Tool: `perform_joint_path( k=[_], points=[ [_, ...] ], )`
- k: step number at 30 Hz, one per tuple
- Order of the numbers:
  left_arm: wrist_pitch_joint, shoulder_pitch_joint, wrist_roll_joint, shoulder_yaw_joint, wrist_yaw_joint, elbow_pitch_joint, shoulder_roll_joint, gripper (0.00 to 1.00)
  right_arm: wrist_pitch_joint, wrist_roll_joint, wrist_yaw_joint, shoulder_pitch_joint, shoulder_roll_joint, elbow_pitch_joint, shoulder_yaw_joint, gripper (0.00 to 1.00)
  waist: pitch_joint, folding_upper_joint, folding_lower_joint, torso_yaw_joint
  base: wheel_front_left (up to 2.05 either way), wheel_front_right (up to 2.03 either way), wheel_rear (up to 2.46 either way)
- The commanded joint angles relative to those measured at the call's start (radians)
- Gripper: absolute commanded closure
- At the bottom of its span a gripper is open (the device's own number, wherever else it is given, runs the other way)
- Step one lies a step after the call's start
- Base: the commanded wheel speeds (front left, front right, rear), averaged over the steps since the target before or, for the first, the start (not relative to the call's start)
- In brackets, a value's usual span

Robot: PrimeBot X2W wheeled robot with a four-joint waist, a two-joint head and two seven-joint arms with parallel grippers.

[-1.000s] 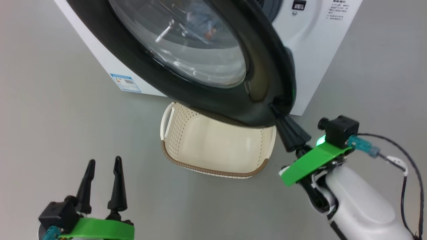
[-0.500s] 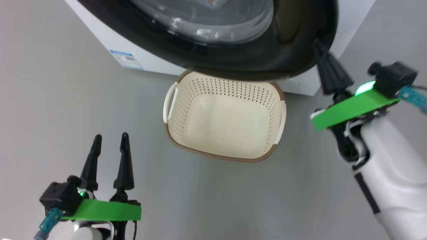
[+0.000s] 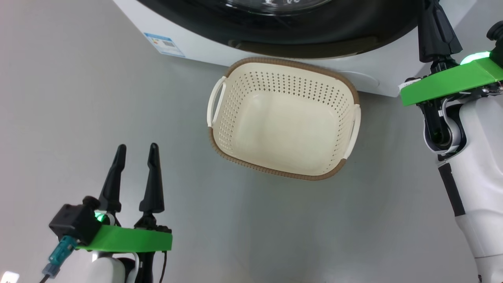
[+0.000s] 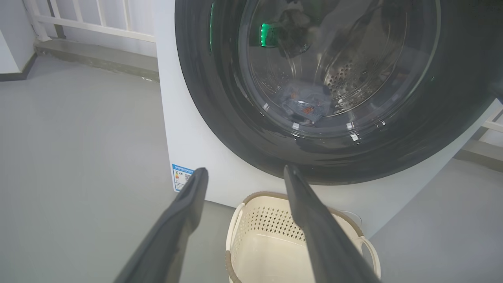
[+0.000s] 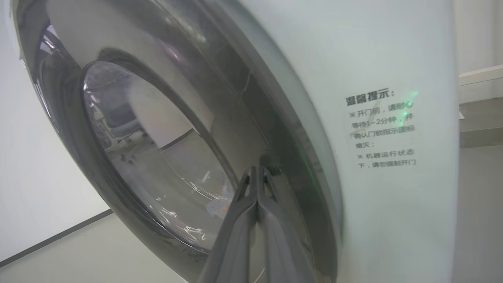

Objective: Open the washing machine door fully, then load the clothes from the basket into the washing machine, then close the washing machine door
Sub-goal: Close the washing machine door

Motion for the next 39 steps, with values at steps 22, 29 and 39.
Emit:
perform_joint_path(
  k=[22, 29, 39],
  points=[
    [-0.006, 0.02, 0.042, 0.065, -0.002, 0.051, 0.029, 0.0, -0.005, 0.01, -0.001, 0.17, 0.016, -0.062, 0.094, 0.59, -0.129, 0.0, 0.0, -0.051, 0.0, 0.0, 0.0],
    [-0.006, 0.066, 0.039, 0.089, -0.002, 0.077, 0.063, 0.0, -0.005, 0.008, -0.001, 0.314, 0.04, -0.095, 0.086, 0.0, -0.209, 0.0, 0.0, -0.099, 0.0, 0.0, 0.0],
    [-0.006, 0.109, 0.035, 0.102, -0.002, 0.075, 0.09, 0.0, -0.005, -0.011, -0.001, 0.428, 0.048, -0.099, 0.049, 0.0, -0.273, 0.0, 0.0, -0.168, 0.0, 0.0, 0.0]
  ],
)
